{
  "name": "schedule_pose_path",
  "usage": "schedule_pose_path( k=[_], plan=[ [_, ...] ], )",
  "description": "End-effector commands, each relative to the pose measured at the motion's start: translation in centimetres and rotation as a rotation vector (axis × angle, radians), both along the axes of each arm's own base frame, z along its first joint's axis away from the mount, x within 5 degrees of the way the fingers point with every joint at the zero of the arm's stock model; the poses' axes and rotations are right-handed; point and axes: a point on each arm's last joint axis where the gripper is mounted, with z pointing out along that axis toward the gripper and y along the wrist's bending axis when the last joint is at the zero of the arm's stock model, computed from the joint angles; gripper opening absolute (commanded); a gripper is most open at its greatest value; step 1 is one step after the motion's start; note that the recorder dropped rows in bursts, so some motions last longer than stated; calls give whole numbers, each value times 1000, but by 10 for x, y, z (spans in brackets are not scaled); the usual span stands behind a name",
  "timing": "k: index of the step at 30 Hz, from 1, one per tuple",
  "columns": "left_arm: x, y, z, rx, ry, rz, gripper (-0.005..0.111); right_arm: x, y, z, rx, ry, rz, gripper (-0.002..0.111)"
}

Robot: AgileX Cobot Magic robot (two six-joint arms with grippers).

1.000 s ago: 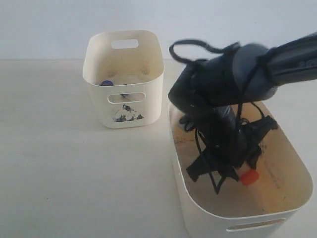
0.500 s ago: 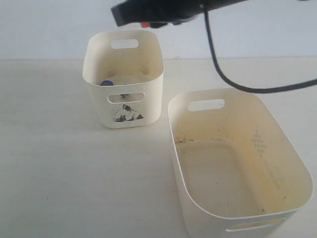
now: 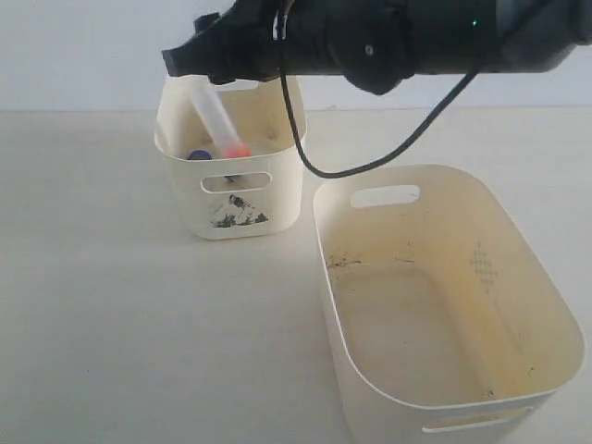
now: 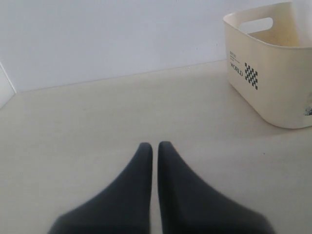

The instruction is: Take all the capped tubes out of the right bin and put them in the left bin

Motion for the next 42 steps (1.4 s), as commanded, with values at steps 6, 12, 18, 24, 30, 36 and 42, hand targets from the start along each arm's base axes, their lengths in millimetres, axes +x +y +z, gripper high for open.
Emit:
schedule_pose_path(
  k=[6, 12, 18, 24, 30, 36, 42],
  plan=[
    [0, 0, 2, -13, -15, 2, 4, -67, -54, 111, -61, 8, -50, 1],
    [0, 0, 2, -13, -15, 2, 4, -116, -93, 123, -230, 209, -112, 1],
    [0, 0, 2, -13, -15, 2, 4, -115, -89, 58, -227, 241, -88, 1],
    [0, 0, 2, -13, -15, 2, 4, -118, -89, 32, -232, 236, -63, 1],
    [0, 0, 2, -13, -15, 2, 4, -117, -89, 33, -221, 222, -61, 1],
    [0, 0, 2, -13, -15, 2, 4, -117, -89, 33, -219, 220, -61, 1],
    [0, 0, 2, -13, -15, 2, 4, -117, -89, 33, -226, 216, -57, 1]
  ],
)
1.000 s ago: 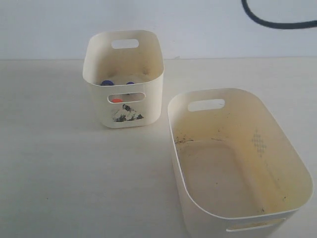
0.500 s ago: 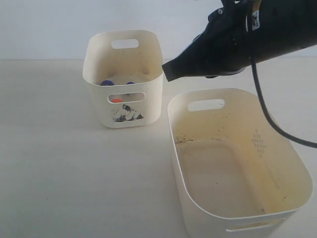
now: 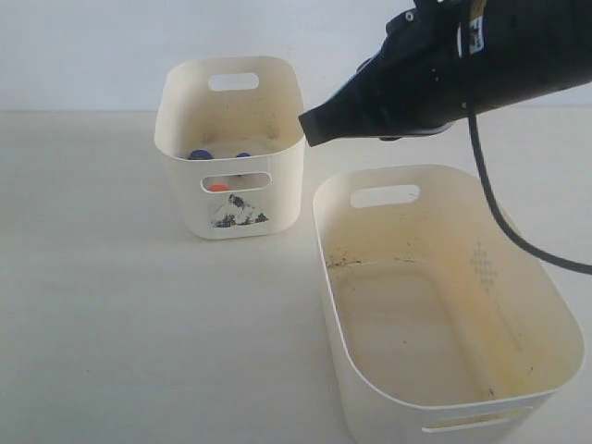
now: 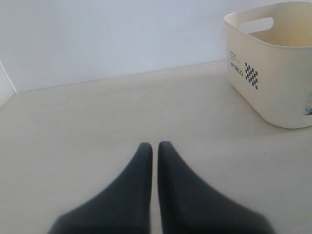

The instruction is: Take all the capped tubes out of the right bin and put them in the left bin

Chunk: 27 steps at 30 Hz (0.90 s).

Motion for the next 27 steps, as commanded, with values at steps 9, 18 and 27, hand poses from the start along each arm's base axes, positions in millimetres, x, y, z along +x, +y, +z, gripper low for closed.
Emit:
schedule_pose_path(
  k=[9, 18, 27],
  plan=[
    [0, 0, 2, -13, -15, 2, 4, -1, -3, 5, -6, -30, 6, 1],
    [0, 0, 2, -13, -15, 2, 4, -30, -26, 17, -50, -104, 12, 1],
    [0, 0, 2, -13, -15, 2, 4, -104, -108, 10, 198, -299, -231, 1]
  ],
)
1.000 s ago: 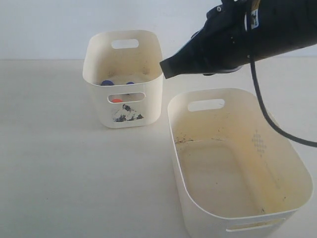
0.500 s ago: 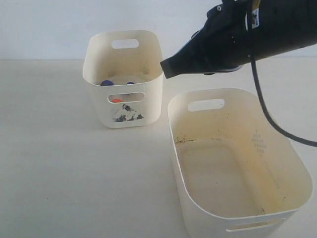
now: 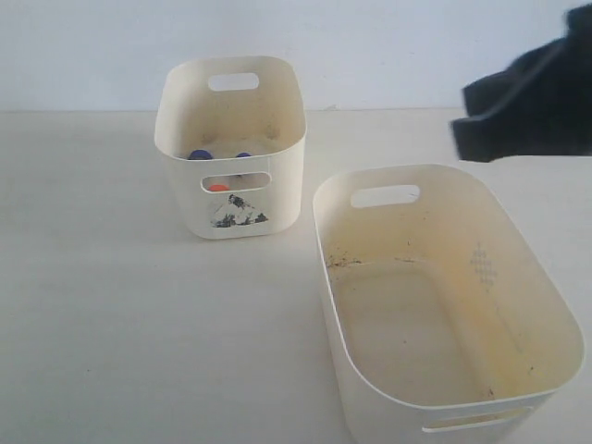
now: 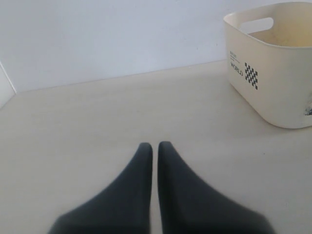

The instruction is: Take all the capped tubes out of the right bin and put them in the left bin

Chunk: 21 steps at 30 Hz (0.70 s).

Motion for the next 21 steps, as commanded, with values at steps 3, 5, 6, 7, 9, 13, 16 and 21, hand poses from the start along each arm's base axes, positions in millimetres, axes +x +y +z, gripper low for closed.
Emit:
schedule_pose_path(
  k=[3, 5, 6, 7, 9, 13, 16, 21],
  plan=[
    [0, 0, 2, -13, -15, 2, 4, -63, -53, -13, 210, -201, -195, 1],
    [0, 0, 2, -13, -15, 2, 4, -86, -65, -24, 232, -273, -251, 1],
    [0, 0, 2, -13, -15, 2, 4, -95, -69, -31, 236, -297, -272, 1],
    [0, 0, 2, -13, -15, 2, 4, -105, -73, -37, 244, -334, -295, 1],
    [0, 0, 2, -13, -15, 2, 4, -123, -79, -47, 257, -409, -334, 1],
    [0, 0, 2, -13, -15, 2, 4, -135, -83, -73, 251, -459, -404, 1],
    [0, 0, 2, -13, -19, 2, 4, -130, -84, -91, 222, -400, -422, 1],
    [0, 0, 3, -13, -21, 1, 4, -123, -84, -122, 173, -298, -428, 1]
  ],
)
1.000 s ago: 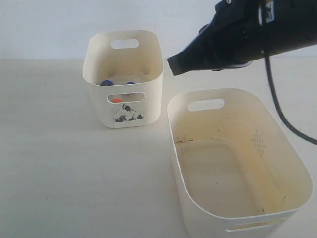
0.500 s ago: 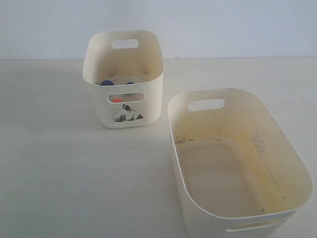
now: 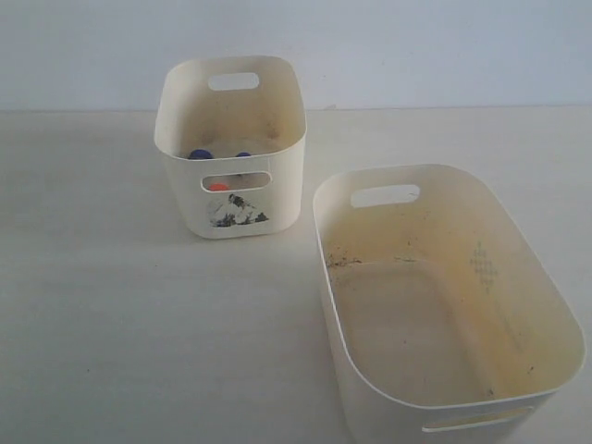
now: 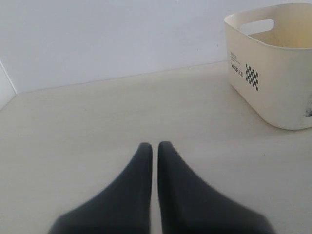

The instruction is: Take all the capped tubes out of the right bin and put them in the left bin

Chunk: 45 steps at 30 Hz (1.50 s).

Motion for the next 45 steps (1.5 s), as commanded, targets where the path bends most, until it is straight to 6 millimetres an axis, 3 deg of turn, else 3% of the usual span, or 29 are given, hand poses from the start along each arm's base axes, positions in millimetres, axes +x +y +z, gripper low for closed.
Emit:
schedule_pose_path(
  k=[1, 5, 12, 24, 37, 45],
  plan=[
    [0, 0, 3, -13, -20, 1, 4, 4, 0, -24, -45, 76, -3, 1],
    [0, 0, 3, -13, -20, 1, 4, 5, 0, -40, -60, 123, 0, 1],
    [0, 0, 3, -13, -20, 1, 4, 2, -2, -44, -85, 165, -10, 1],
    [0, 0, 2, -13, -19, 2, 4, 2, 4, -44, -196, 164, 82, 1],
    [0, 0, 2, -13, -19, 2, 4, 2, 6, -45, -170, 167, 103, 1],
    [0, 0, 2, -13, -19, 2, 4, 2, -1, -45, -154, 177, -27, 1]
  ],
)
